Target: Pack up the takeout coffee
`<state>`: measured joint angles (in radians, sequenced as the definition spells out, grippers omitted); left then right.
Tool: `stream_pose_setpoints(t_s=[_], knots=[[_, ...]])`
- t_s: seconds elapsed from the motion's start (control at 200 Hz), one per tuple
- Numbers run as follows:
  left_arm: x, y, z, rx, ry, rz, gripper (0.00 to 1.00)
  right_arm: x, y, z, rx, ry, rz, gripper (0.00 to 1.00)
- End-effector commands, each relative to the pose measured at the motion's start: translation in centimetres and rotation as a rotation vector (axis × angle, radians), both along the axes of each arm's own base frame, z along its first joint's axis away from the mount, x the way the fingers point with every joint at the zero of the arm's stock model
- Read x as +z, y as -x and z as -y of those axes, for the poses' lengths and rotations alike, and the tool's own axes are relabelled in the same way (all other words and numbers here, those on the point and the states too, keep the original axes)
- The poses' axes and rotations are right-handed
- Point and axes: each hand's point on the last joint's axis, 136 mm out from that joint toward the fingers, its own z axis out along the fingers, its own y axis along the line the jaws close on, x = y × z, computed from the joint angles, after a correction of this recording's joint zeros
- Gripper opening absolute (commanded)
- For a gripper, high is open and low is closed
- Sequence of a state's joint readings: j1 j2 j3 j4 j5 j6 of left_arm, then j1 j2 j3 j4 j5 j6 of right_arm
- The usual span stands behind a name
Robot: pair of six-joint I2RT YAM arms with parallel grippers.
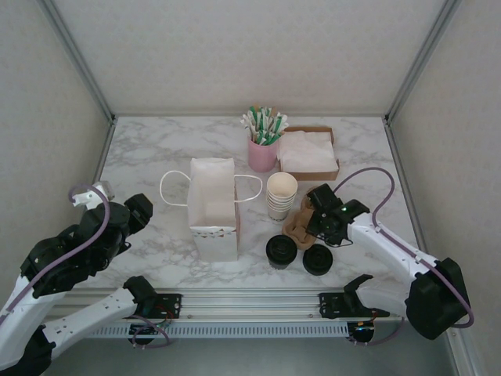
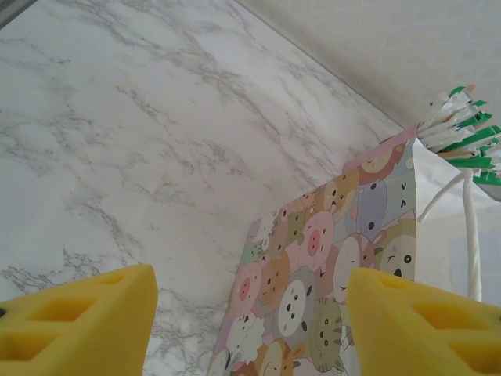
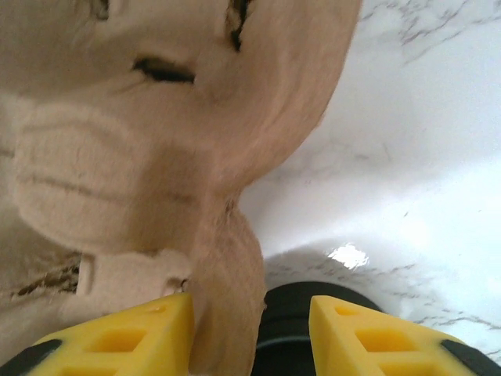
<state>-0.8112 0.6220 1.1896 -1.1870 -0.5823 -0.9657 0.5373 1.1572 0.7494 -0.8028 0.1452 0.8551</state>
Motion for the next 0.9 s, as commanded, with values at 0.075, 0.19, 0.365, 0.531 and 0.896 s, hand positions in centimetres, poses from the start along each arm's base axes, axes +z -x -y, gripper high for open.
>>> stream_pose_setpoints(t_s=[0.075, 0.19, 0.365, 0.531, 0.896], knots=[[0.1, 0.0, 0.0, -0.002, -0.001, 0.002, 0.65, -0.2, -0.6, 2.6, 0.035, 0.084, 0.003, 0.42], [0.0, 0.1, 0.0, -0.004, -0.003, -0.002, 0.65, -0.2, -1.0, 3.5, 0.029, 0.097, -0.005, 0.42], [0.0, 0.2, -0.2, -0.002, 0.000, 0.000, 0.64, 0.5, -1.4, 4.3, 0.037, 0.116, -0.009, 0.45], [0.0, 0.3, -0.3, 0.000, -0.001, 0.001, 0.65, 3.2, -2.2, 3.3, 0.105, 0.075, 0.047, 0.46], [-0.2, 0.1, 0.0, -0.009, -0.007, -0.005, 0.65, 5.7, -4.0, 0.1, 0.319, -0.019, 0.128, 0.44]])
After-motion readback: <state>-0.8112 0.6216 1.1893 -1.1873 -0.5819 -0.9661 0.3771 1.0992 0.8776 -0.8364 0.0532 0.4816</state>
